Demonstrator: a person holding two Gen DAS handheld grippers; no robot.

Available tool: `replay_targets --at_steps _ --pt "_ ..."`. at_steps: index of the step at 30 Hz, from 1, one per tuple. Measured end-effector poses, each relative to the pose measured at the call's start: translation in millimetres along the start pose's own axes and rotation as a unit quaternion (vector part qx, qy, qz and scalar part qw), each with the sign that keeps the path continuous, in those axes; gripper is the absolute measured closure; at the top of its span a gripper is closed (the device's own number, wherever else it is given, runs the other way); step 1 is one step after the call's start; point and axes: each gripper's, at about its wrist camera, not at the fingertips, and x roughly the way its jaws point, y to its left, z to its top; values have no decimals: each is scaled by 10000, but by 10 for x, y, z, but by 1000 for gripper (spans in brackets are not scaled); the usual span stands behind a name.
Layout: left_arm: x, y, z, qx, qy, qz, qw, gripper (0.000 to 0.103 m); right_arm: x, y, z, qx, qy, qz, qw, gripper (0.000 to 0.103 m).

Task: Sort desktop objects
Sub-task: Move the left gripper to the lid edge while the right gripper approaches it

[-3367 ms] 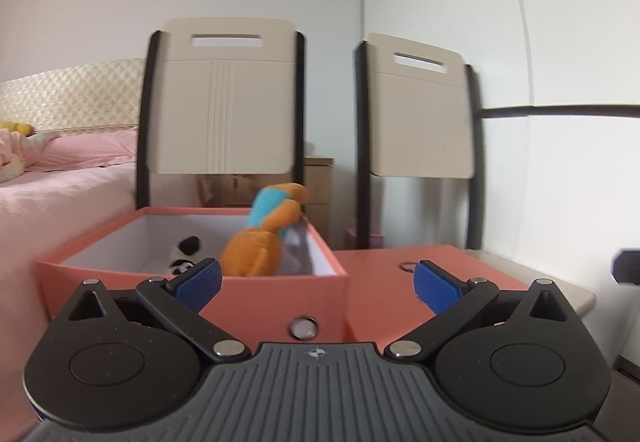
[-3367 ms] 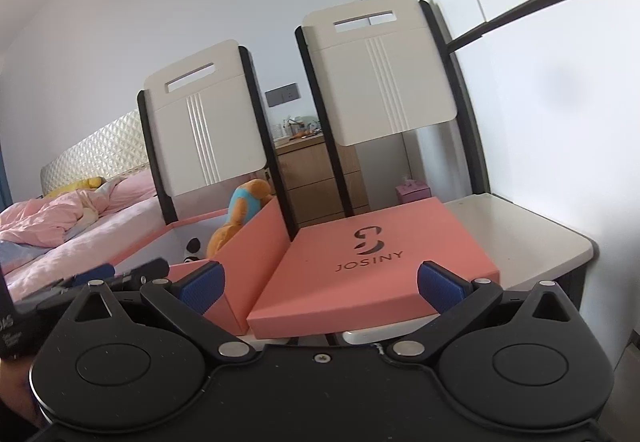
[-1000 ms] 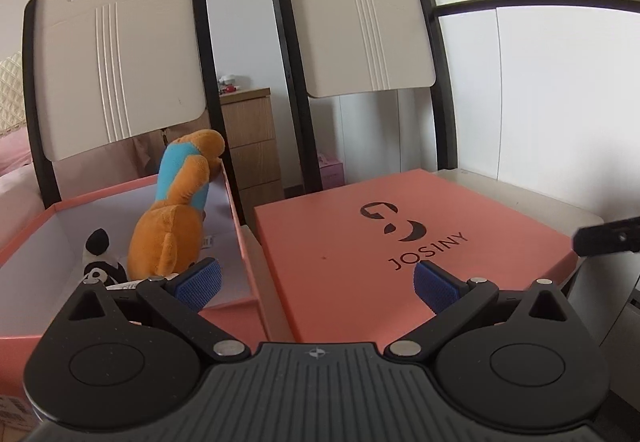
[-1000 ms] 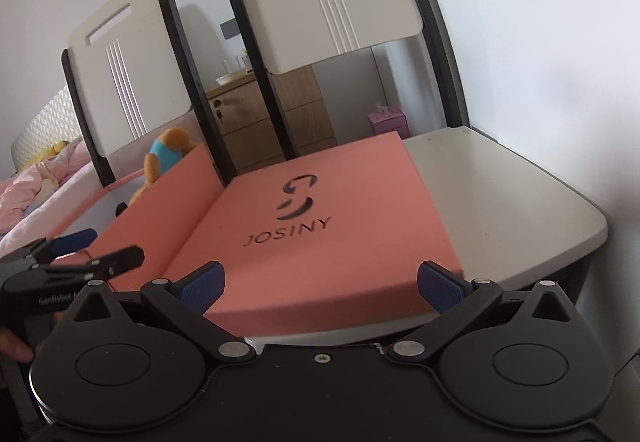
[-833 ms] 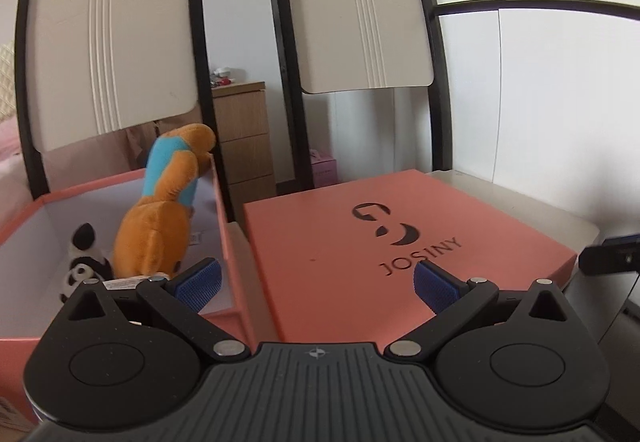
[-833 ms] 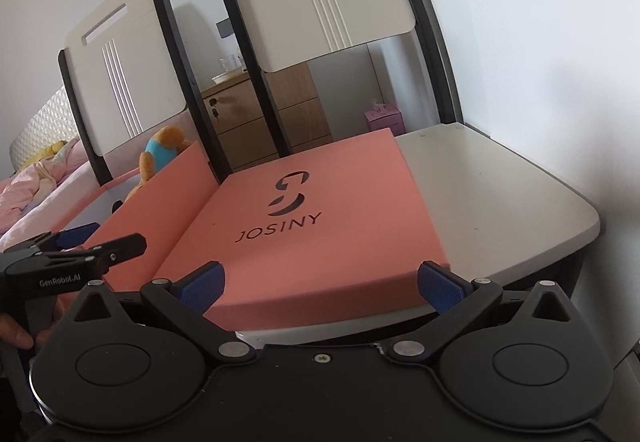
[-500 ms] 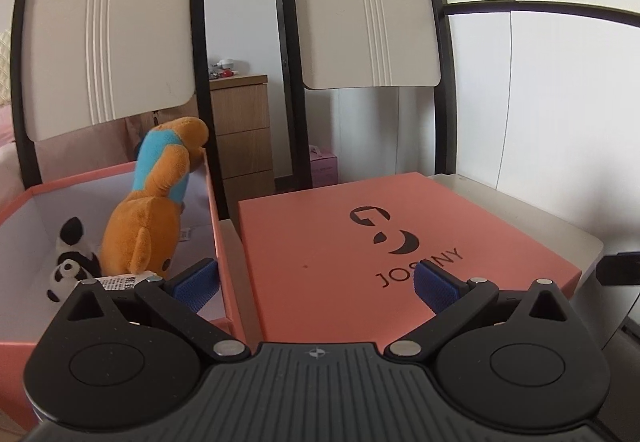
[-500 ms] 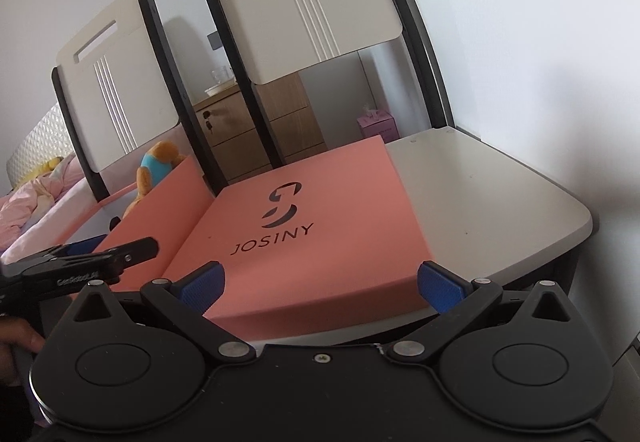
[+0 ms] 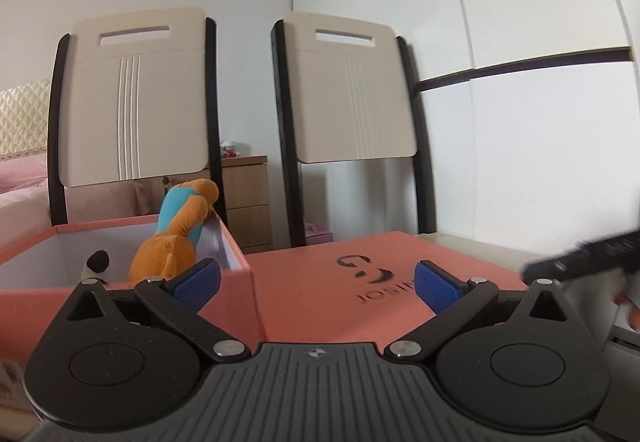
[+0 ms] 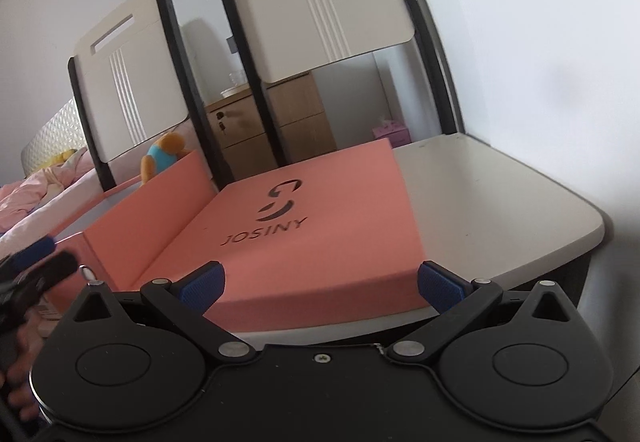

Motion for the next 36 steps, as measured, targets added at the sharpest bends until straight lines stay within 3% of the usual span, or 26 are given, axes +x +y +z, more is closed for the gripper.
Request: replay_targets --at_steps 3,7,12,20,32,36 --pt "7 -106 -122 220 142 -74 9996 0 32 -79 -8 29 -73 -57 10000 1" --pt "114 -122 -231 107 449 -215 9987 0 76 -134 -10 -23 -138 -108 9998 1" --pt "270 -46 -346 -212 863 -345 9954 0 150 -141 -19 -26 -105 -15 9999 1" --pt "499 148 -475 -1051 1428 -487 9829 0 290 -27 -16 -416 -196 15 9989 1" --pt "555 202 -504 -1190 1450 -572 9806 0 349 42 -15 -842 -156 -126 9962 1" --pt "547 201 -499 -1201 1450 -595 9803 0 360 45 -10 -811 -105 18 9966 1"
